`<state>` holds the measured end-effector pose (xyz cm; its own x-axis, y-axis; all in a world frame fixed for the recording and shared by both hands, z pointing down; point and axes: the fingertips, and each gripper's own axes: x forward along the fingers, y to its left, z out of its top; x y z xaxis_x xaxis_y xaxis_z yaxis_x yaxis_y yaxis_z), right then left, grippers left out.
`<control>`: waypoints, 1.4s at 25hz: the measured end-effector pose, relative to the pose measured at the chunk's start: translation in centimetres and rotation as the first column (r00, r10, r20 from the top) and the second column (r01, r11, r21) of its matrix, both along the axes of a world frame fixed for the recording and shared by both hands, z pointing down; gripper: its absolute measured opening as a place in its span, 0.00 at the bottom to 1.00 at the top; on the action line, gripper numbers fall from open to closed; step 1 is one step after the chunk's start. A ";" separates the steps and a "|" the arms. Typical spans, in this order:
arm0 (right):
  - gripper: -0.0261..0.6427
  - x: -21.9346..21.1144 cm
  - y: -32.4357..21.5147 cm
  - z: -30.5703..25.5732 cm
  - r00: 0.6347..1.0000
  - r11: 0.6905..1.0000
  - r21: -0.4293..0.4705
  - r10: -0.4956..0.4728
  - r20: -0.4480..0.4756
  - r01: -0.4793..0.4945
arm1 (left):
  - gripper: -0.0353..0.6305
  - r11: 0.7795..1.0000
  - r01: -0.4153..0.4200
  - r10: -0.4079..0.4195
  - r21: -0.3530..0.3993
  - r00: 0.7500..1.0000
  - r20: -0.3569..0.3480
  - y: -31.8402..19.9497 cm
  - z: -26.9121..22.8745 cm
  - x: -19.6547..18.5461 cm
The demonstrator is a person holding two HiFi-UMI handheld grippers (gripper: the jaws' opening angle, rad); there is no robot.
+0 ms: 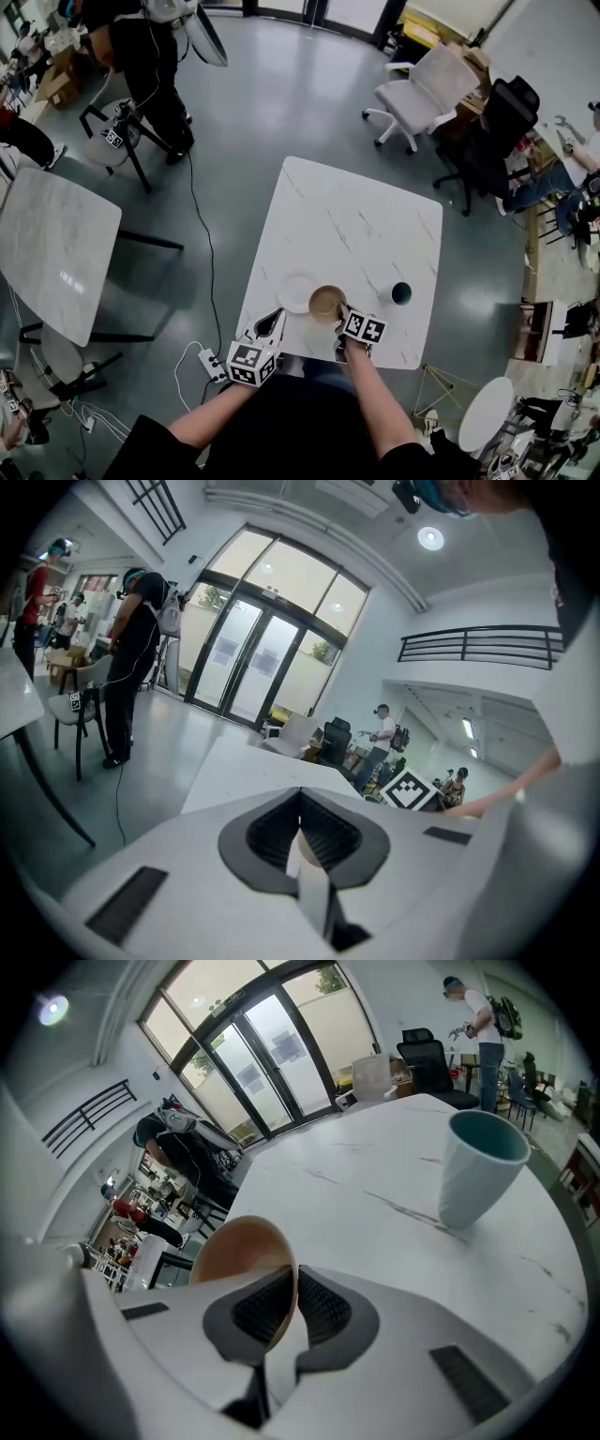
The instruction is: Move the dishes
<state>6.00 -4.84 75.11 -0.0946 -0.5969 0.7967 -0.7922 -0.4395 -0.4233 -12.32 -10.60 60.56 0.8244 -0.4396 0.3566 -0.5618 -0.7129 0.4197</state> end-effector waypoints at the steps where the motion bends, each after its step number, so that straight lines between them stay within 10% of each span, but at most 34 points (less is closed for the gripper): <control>1: 0.09 0.5 0.4 -0.2 1.000 1.000 -0.002 -0.014 -0.014 0.014 | 0.08 1.000 0.014 -0.014 -0.001 1.000 -0.007 0.0 -0.1 0.4; 16: 0.09 9.9 10.0 -0.3 0.999 0.999 -0.025 -0.029 -0.038 0.028 | 0.08 0.994 -0.108 0.107 0.024 0.993 0.040 8.5 0.0 11.9; 35: 0.09 17.8 14.1 2.8 0.997 0.997 -0.022 -0.072 -0.007 0.072 | 0.08 0.998 -0.018 0.013 0.054 0.995 0.097 13.8 1.5 18.4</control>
